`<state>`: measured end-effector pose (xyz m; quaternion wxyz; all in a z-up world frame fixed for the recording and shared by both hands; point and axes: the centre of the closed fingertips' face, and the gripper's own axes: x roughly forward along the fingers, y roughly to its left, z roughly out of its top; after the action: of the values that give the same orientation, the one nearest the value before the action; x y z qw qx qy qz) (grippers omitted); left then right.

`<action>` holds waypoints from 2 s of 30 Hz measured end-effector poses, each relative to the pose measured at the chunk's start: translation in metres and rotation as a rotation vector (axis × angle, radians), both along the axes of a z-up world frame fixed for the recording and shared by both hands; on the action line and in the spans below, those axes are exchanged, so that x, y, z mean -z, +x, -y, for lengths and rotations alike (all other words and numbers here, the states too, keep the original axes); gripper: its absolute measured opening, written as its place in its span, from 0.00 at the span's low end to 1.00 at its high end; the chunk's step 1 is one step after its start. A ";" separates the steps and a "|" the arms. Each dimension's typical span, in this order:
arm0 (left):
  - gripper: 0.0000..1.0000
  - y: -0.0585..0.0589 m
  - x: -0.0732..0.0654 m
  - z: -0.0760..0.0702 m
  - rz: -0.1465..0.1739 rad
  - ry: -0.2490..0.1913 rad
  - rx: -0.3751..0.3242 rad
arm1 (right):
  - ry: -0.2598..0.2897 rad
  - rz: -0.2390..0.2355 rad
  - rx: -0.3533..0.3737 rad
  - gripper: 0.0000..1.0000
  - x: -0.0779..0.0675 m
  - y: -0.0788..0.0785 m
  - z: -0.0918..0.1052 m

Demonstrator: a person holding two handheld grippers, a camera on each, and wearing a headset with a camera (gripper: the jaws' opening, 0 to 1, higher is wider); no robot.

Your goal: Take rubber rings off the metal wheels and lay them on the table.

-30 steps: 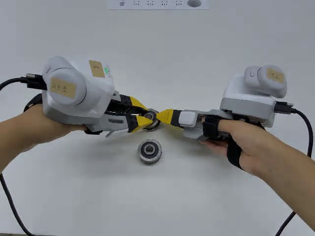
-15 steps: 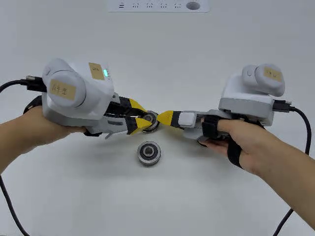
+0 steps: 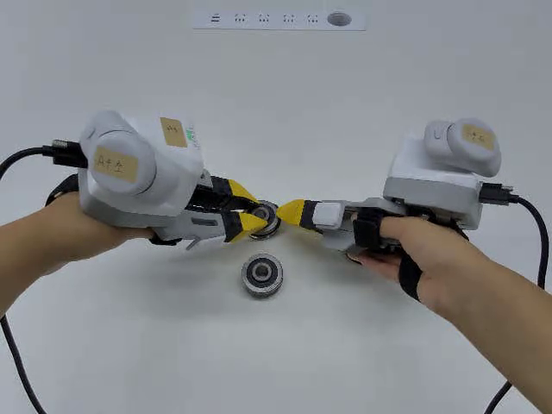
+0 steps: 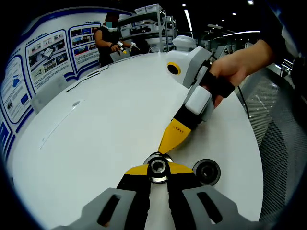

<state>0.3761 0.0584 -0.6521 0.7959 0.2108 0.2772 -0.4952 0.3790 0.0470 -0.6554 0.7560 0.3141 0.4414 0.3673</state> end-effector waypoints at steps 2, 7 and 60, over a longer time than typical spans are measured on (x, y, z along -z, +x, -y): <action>0.13 0.000 0.000 0.000 -0.002 -0.004 -0.002 | 0.002 -0.004 0.000 0.01 -0.001 -0.001 -0.001; 0.13 0.000 0.000 0.000 -0.002 -0.003 0.001 | -0.006 0.009 -0.012 0.00 -0.003 -0.001 -0.002; 0.13 -0.002 -0.001 0.001 0.005 0.013 -0.009 | -0.005 0.043 -0.054 0.01 -0.016 -0.005 -0.015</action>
<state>0.3746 0.0576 -0.6513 0.7975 0.2158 0.2794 -0.4892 0.3740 0.0619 -0.6396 0.7558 0.2921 0.4345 0.3932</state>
